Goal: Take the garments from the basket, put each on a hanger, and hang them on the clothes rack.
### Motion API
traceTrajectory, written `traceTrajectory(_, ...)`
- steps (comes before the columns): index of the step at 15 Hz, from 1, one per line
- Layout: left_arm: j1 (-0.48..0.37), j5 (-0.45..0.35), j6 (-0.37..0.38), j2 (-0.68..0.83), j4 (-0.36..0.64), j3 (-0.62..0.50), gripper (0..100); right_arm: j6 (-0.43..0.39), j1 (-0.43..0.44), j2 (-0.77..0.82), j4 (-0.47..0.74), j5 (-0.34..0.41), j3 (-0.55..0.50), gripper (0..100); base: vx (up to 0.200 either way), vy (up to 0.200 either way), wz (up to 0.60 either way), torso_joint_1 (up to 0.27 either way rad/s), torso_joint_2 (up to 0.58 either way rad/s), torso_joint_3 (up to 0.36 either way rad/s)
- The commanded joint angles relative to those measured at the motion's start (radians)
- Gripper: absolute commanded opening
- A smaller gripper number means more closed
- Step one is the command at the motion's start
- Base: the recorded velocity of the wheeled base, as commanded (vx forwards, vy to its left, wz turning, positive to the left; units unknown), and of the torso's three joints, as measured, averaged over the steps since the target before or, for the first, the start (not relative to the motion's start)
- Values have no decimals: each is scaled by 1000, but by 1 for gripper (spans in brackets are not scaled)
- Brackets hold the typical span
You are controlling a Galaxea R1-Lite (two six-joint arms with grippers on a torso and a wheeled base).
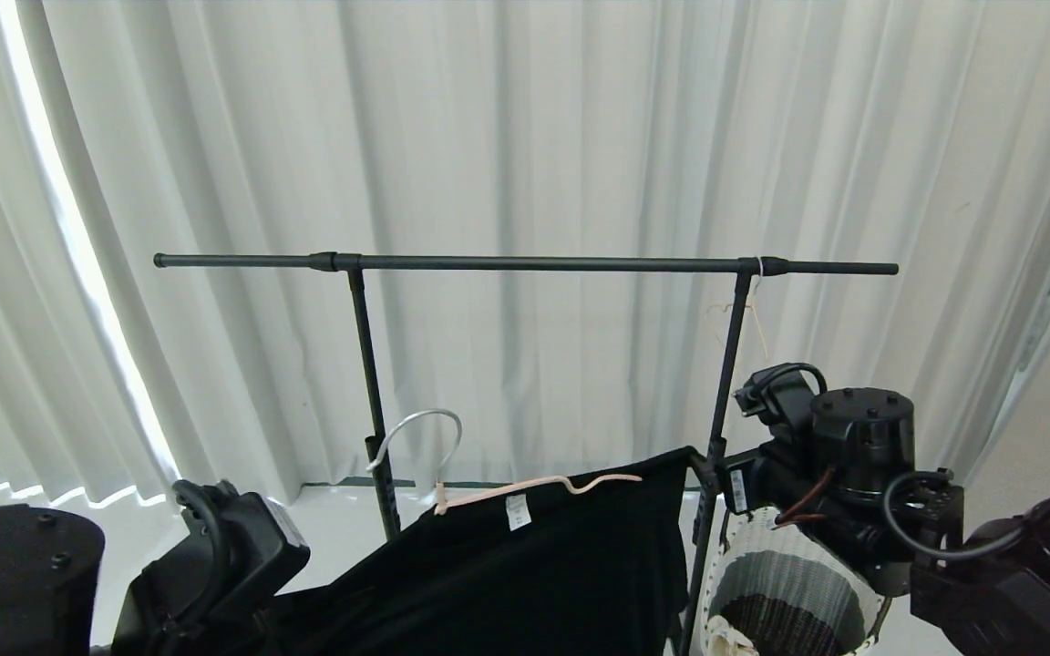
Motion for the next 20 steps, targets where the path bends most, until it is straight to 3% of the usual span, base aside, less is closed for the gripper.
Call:
traceTrajectory(1, -1, -1, -2, 35, 0, 10, 0, -15, 4, -68, -2, 33, 2, 100, 0, 0, 0, 0, 0, 0)
traceTrajectory(5, -1, -1, -2, 69, 0, 5, 0, -84, 7, -166, 9, 120, 32, 100, 0, 0, 0, 0, 0, 0)
traceTrajectory(7, 1, -1, -4, 75, 0, -4, 0, -128, 7, -230, 44, 206, 74, 100, 0, 0, 0, 0, 0, 0)
traceTrajectory(10, -4, -1, -7, 70, -7, -13, 0, -143, 6, -301, 147, 304, 96, 100, 0, 0, 0, 0, 0, 0)
traceTrajectory(13, -18, -1, -7, 79, -52, -13, 0, -143, 6, -359, 286, 439, 42, 100, 0, 0, 0, 0, 0, 0)
traceTrajectory(17, -53, -1, -5, 81, -55, -10, 0, -167, 6, -437, 466, 527, -25, 100, 0, 0, 0, 0, 0, 0)
traceTrajectory(20, -144, -1, -8, 81, -61, -16, 0, -315, 22, -489, 612, 645, -25, 100, 0, 0, 0, 0, 0, 0)
